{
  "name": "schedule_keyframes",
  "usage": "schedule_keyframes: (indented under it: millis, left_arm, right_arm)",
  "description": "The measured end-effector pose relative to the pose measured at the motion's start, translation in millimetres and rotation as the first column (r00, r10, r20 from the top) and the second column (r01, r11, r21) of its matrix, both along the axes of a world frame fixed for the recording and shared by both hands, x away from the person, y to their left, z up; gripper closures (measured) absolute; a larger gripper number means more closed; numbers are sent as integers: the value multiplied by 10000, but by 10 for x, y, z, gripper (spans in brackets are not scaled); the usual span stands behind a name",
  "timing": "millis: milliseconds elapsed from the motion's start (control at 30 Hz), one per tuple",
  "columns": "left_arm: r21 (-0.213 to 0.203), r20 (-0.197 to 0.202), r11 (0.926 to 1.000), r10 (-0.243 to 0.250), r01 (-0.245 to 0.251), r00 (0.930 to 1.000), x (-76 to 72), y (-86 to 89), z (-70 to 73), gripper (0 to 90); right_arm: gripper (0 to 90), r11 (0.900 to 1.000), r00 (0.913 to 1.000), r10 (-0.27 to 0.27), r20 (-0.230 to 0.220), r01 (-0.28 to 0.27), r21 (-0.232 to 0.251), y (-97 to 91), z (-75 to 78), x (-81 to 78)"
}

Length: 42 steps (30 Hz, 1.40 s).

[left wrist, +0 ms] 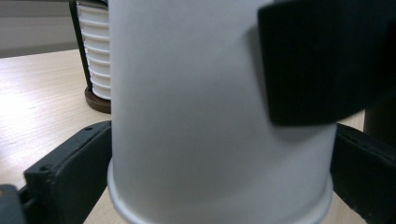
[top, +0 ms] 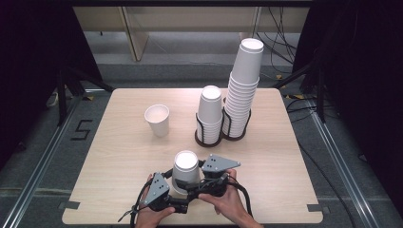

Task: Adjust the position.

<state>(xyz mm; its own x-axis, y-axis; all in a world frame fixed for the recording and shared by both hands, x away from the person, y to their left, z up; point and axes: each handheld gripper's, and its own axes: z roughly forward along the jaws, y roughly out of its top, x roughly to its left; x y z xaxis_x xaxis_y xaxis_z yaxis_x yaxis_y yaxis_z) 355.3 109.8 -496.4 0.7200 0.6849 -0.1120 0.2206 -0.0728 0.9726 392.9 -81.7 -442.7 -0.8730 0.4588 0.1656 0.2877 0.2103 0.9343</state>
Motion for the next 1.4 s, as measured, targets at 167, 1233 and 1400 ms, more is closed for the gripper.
schedule_keyframes:
  millis: [167, 1233, 1400]
  left_arm:
    - [-6, -91, 10000, -3, 3, 10000, -10, 11, 11, 21]
    - [742, 1025, 9934, -943, 870, 9902, -45, -30, 32, 16]
    - [653, 1035, 9945, -889, 824, 9906, -58, -27, 46, 20]
  right_arm:
    - [171, 10000, 9999, 45, -147, -45, 12, 8, -4, -6]
    - [252, 9948, 9822, 411, -1834, -231, 993, -343, 352, 101]
    - [252, 9927, 9815, 502, -1847, -287, 1171, -328, 356, 80]
